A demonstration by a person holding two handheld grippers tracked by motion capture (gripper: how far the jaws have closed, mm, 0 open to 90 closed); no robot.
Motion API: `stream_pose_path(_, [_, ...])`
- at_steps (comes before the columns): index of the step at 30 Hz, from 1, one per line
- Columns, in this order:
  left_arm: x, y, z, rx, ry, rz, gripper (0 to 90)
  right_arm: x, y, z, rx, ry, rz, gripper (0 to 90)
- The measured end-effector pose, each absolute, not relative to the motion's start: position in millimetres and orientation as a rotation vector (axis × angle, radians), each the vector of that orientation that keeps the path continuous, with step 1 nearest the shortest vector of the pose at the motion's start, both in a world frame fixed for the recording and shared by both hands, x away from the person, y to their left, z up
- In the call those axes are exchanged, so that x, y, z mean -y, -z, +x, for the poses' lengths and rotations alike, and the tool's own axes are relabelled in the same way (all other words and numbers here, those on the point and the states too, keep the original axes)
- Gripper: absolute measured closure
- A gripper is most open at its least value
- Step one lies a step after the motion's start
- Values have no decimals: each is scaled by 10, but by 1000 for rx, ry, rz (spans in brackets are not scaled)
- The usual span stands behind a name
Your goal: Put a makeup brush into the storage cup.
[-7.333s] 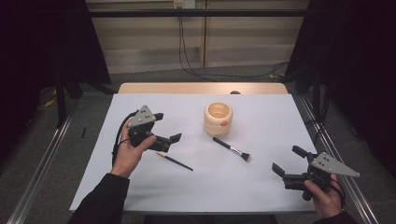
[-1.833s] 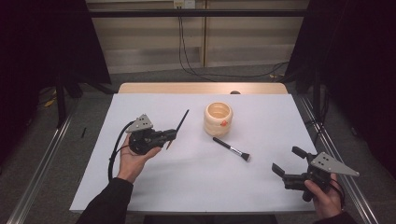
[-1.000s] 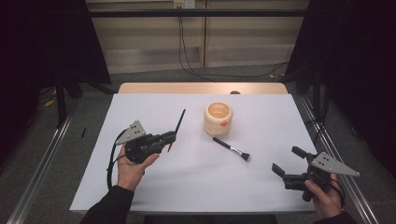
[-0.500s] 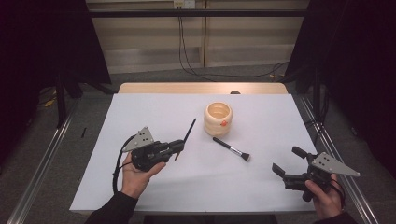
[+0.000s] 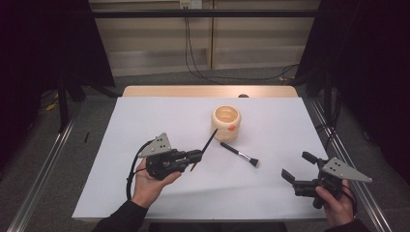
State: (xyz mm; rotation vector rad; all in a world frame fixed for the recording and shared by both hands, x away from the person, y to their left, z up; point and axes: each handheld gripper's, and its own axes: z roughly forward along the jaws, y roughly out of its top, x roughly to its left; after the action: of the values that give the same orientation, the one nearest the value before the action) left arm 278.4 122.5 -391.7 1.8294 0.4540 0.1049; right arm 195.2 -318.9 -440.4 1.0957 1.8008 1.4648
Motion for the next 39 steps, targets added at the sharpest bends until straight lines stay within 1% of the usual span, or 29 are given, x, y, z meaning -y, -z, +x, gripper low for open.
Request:
stream_pose_path(2, [-1207,3905,2789,-434,-80,1832,836,3190,4404,1950,-1802,-1466,1098,1])
stream_pose_path(7, [-1187,3863,2791,-424,-70,1864,836,3198,4404,1948,-1803,-1466,1098,1])
stream_pose_path(18, [-1090,3858,2802,-422,-18,1991,836,3187,4403,1944,-1813,-1465,1091,1])
stream_pose_path(29, [-933,3750,2827,-334,-17,2137,836,3192,4405,1948,-1810,-1462,1089,1])
stream_pose_path(30, [-925,3730,2830,-340,-26,2160,836,3192,4405,1947,-1810,-1462,1089,1])
stream_pose_path(32, [-898,3729,2854,-335,7,2168,836,3191,4405,1947,-1811,-1463,1089,1])
stream_pose_path(37, [-846,3725,2869,-328,25,2223,836,3191,4405,1947,-1812,-1464,1091,1])
stream_pose_path(39, [-834,3723,2880,-319,7,2264,836,3189,4406,1950,-1811,-1461,1094,1])
